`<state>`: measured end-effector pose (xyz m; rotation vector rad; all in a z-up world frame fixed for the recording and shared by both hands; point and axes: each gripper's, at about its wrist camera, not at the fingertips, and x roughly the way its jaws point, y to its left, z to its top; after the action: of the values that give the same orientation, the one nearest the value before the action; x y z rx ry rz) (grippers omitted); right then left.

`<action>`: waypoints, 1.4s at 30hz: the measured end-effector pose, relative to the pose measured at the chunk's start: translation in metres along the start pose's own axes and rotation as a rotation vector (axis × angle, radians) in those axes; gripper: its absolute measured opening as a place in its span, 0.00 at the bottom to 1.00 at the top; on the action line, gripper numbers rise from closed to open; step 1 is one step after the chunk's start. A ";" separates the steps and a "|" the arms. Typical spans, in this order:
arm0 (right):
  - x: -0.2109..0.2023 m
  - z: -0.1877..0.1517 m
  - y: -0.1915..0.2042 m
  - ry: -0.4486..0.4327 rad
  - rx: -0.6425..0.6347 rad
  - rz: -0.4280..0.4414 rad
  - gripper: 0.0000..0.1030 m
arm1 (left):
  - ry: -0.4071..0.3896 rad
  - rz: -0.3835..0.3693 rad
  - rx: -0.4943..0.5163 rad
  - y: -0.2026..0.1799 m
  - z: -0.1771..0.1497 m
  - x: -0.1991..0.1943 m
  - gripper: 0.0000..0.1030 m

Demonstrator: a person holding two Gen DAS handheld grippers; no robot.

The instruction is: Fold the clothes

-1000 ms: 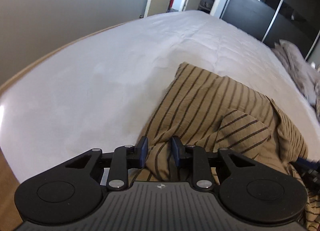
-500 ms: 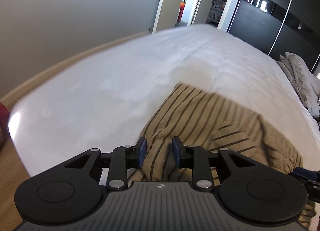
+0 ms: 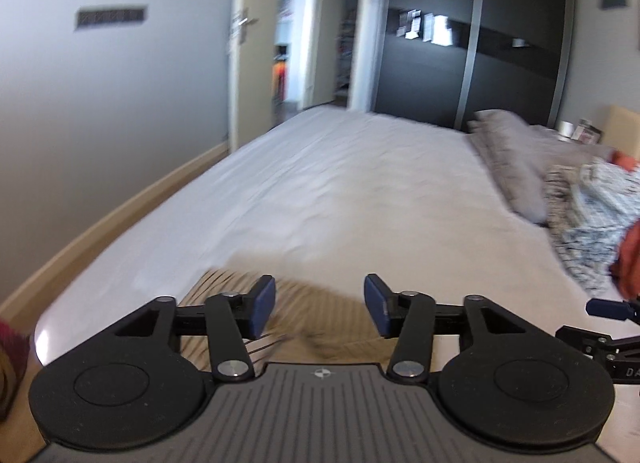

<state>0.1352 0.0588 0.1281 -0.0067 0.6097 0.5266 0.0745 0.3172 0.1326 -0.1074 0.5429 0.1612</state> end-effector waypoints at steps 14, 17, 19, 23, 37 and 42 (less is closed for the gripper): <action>-0.192 -0.026 -0.076 -0.178 0.012 -0.207 0.93 | -0.120 -0.162 0.188 -0.171 0.005 -0.091 0.71; -0.216 -0.049 -0.084 -0.218 0.040 -0.249 0.94 | -0.153 -0.186 0.202 -0.204 -0.013 -0.101 0.71; -0.229 -0.064 -0.087 -0.244 0.063 -0.281 0.96 | -0.166 -0.203 0.204 -0.223 -0.029 -0.106 0.71; -0.241 -0.101 -0.092 -0.265 0.108 -0.345 0.98 | -0.144 -0.248 0.180 -0.250 -0.071 -0.107 0.71; -0.201 -0.178 -0.102 -0.118 0.162 -0.419 0.99 | 0.030 -0.137 0.133 -0.276 -0.168 -0.051 0.71; -0.170 -0.191 -0.113 -0.057 0.234 -0.425 0.99 | 0.113 -0.099 0.123 -0.275 -0.184 -0.016 0.71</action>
<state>-0.0330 -0.1495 0.0475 0.0980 0.5906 0.0420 0.0174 0.0185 0.0004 -0.0231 0.6575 0.0250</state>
